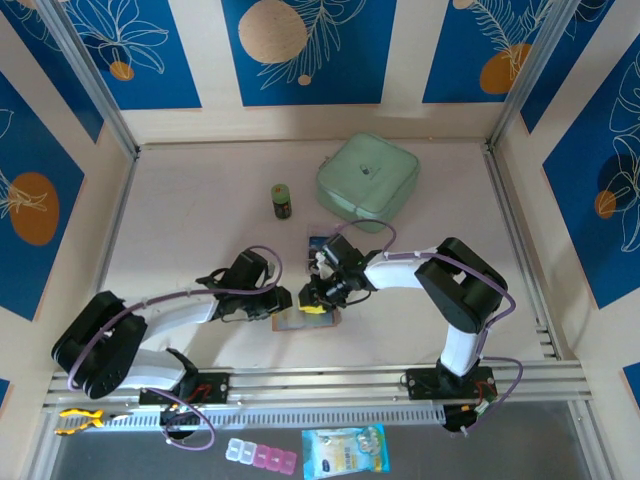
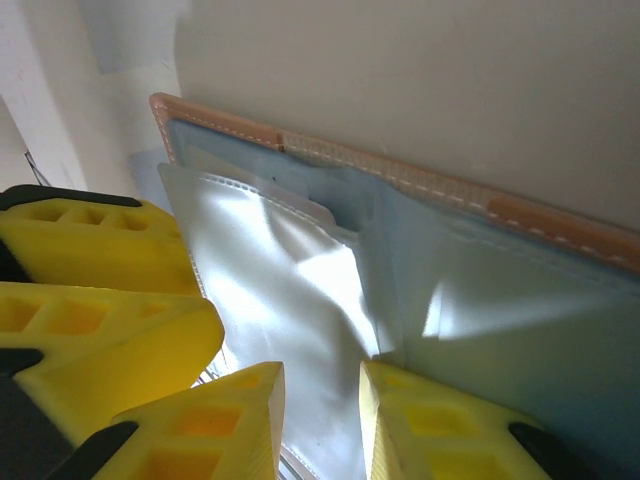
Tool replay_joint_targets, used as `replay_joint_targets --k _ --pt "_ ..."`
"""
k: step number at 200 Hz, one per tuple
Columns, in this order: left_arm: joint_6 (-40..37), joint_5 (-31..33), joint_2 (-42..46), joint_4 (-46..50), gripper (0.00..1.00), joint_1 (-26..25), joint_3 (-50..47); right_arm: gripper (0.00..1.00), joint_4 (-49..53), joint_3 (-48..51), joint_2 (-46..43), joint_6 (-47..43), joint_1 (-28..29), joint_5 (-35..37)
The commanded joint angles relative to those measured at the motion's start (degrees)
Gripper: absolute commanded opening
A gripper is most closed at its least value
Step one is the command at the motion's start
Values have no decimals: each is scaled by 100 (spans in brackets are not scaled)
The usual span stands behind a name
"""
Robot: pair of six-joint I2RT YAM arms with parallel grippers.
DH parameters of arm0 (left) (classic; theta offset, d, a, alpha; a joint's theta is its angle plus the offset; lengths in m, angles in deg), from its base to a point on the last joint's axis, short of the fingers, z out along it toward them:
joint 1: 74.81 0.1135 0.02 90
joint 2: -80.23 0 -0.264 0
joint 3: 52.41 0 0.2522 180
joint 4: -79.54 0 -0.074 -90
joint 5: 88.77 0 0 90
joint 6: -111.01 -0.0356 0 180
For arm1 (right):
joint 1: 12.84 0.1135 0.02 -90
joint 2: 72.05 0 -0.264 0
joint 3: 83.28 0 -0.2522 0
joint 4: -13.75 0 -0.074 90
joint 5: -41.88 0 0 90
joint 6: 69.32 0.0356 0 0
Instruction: Take the credit cards out of the card holder
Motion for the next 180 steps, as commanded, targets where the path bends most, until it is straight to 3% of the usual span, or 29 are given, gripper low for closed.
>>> replay_joint_targets --k 1,32,180 --pt "113 -131 -104 -172 28 -56 -75 28 49 140 -116 81 -30 -64" --pt "230 -222 -89 -405 20 -85 -81 28 2 158 -131 81 -32 -105" --pt "198 -316 -46 -87 20 -263 570 32 1018 102 -1518 -148 -319 458"
